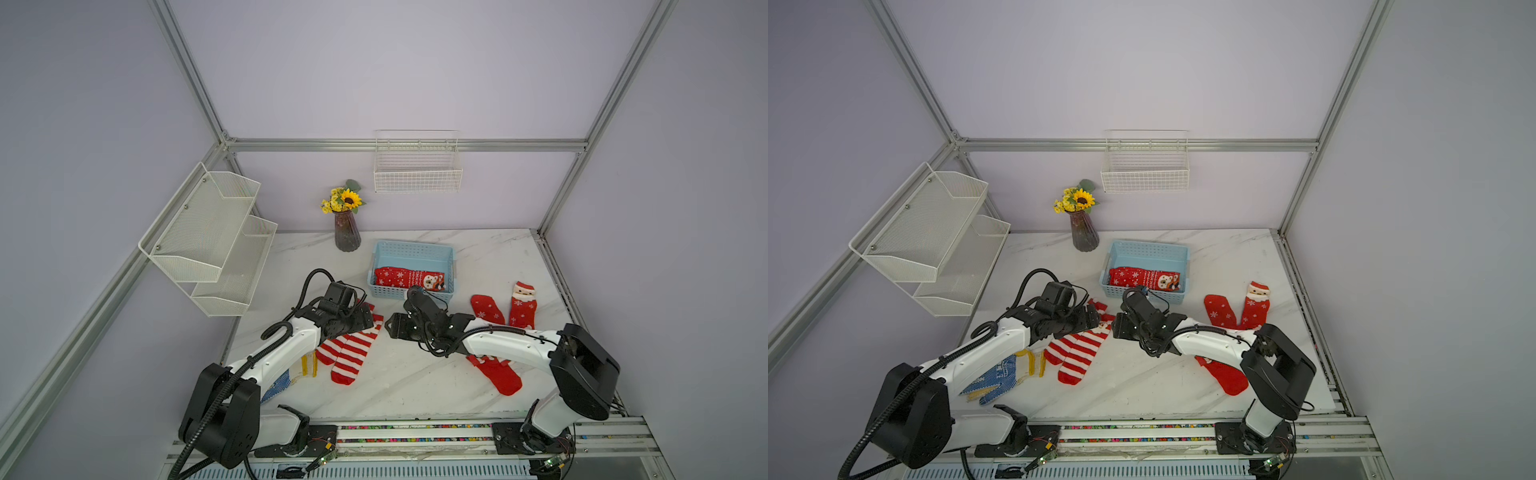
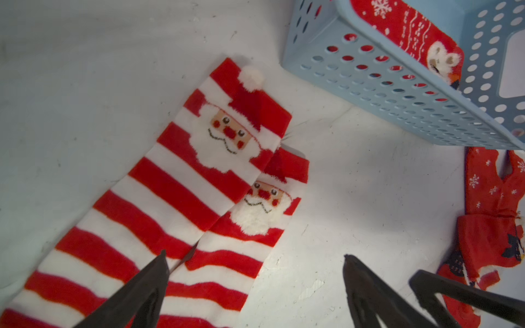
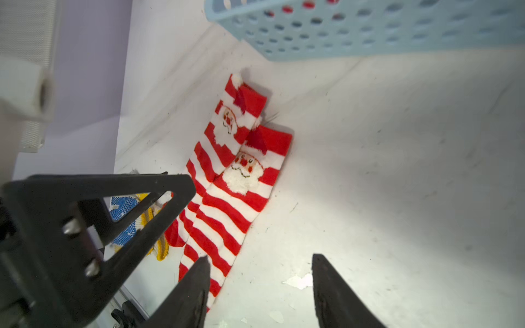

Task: Place the socks together as a pair
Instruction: Move the sock to the center of the board.

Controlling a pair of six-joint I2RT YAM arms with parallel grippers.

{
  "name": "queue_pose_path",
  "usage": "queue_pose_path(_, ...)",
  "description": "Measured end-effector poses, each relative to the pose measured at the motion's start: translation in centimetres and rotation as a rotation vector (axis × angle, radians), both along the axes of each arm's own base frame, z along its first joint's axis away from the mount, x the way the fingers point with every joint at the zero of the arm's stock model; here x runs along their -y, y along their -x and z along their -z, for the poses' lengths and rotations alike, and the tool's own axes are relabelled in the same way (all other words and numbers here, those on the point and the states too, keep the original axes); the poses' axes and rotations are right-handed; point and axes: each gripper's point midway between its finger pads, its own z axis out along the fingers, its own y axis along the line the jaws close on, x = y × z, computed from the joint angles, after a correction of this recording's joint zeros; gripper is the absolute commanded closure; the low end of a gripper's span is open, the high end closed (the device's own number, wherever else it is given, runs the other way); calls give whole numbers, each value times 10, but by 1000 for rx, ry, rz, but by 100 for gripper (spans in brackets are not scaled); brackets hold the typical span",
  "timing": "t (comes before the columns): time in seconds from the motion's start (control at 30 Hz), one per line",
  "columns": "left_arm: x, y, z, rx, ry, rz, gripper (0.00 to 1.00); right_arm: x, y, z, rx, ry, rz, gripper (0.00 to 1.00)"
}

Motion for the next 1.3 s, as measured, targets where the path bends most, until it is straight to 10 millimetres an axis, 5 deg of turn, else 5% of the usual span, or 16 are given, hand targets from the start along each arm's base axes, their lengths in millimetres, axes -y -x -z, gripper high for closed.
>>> queue_pose_path(0.4,-32,11,7,31,-61,-166,8,-26,-29,46,-12,-3,183,52)
queue_pose_path(0.8,-23,13,-2,40,9,-154,11,-30,-42,64,-19,-35,267,61)
queue_pose_path(0.93,-20,19,-2,38,37,-141,11,-35,-48,69,-24,-44,281,74)
queue_pose_path(1.07,-20,27,-1,35,54,-138,12,-36,-53,73,-25,-52,289,100)
queue_pose_path(1.3,-14,32,-4,31,94,-111,14,-22,-49,65,-9,-55,309,100)
